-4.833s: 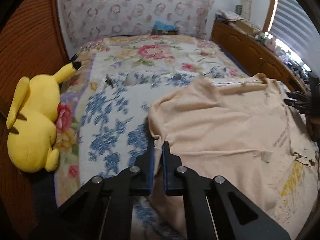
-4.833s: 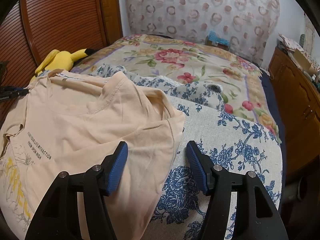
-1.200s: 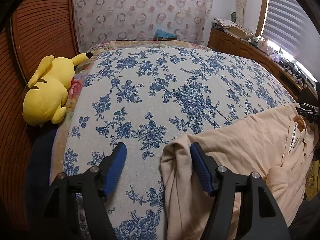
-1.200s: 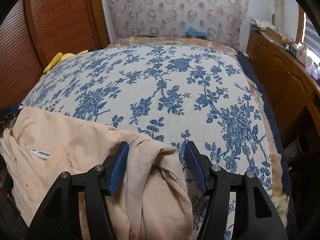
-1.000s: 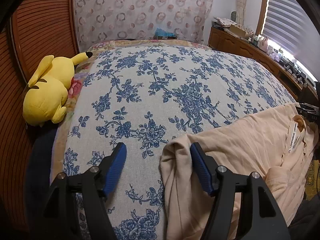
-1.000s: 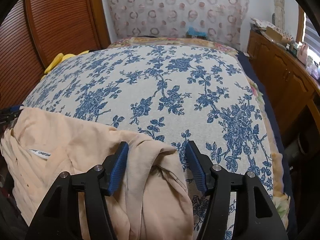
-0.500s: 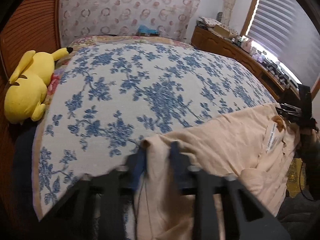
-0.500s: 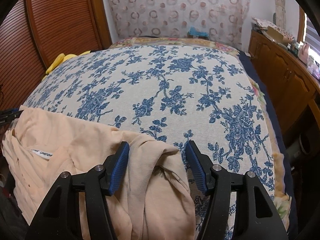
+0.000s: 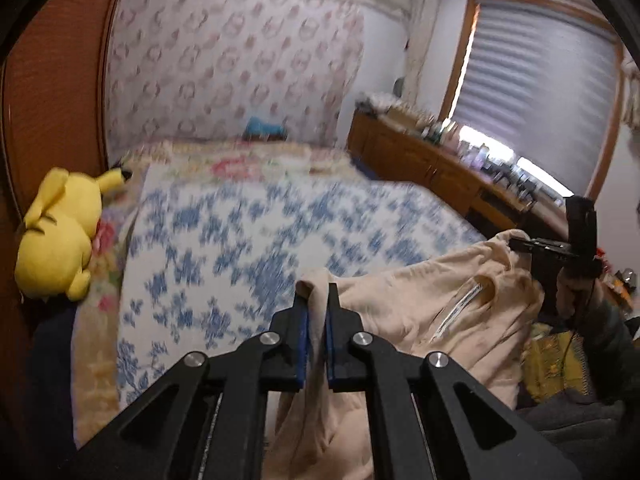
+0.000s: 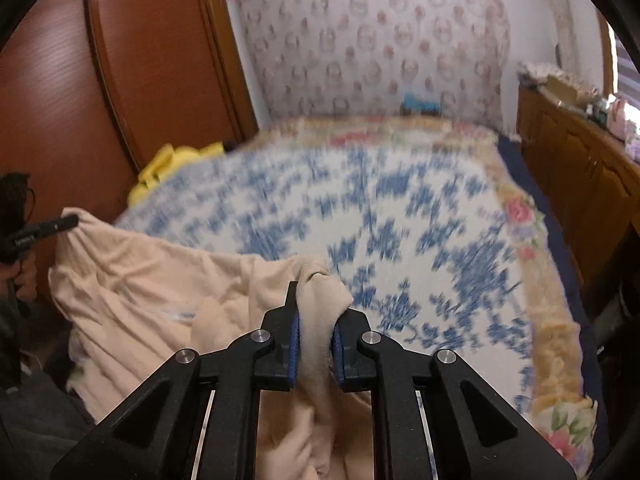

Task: Fold small clothes
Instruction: 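Grasp the cloth edge with both grippers and lift it up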

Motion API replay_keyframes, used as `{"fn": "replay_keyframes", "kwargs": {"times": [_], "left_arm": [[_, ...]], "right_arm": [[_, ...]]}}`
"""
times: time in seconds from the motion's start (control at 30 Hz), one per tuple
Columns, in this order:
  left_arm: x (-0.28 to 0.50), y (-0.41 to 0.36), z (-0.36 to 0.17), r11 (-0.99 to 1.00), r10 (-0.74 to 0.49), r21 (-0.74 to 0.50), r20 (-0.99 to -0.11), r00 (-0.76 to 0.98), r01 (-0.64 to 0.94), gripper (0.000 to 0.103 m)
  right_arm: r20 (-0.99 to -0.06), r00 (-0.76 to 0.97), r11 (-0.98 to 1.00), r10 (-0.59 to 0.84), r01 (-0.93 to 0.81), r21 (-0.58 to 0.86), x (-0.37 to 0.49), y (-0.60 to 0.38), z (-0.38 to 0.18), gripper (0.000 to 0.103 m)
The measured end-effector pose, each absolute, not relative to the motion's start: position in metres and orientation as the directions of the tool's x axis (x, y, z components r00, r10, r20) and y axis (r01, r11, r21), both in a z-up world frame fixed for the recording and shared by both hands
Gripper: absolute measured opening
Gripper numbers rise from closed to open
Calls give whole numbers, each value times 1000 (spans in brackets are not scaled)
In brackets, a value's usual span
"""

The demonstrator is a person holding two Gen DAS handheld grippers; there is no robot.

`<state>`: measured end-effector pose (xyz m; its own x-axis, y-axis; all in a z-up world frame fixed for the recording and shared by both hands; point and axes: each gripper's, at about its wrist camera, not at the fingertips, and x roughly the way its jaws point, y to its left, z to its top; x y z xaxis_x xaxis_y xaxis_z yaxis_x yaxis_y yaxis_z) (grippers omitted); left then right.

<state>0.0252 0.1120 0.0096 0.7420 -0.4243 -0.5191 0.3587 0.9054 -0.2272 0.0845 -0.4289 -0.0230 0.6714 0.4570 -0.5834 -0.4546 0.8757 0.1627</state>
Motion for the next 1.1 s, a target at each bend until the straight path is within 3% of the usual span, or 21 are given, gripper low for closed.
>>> {"fn": "replay_keyframes", "kwargs": {"times": [0.33,0.47,0.6,0.73,0.83,0.93,1.0,1.1], "left_arm": [[-17,126,137,902,-431,-153,-268,861,404,3],[16,131,176,924,-383,-102,-250,890,369,3],[86,130,193,952,-303,-51,-287,909,301,3],[182,126,180,971,-224,-2,-364,904,240,5],[252,120,140,975,-190,19,-452,872,222,8],[301,117,83,974,-195,-22,-576,794,224,11],[307,115,53,972,-211,-48,-605,768,229,12],[300,108,15,964,-231,-53,-652,722,261,32]], "right_arm": [[-349,813,870,465,-493,11,17,-443,124,10],[-288,849,864,443,-490,-113,33,-428,184,10],[-311,877,871,367,-442,-217,100,-399,218,10],[-383,888,886,254,-372,-275,197,-370,203,10],[-471,863,905,184,-336,-262,284,-355,157,11],[-585,802,922,121,-309,-232,343,-349,96,26],[-632,767,940,113,-289,-184,361,-353,58,27],[-683,718,940,134,-311,-142,363,-362,14,29]]}}
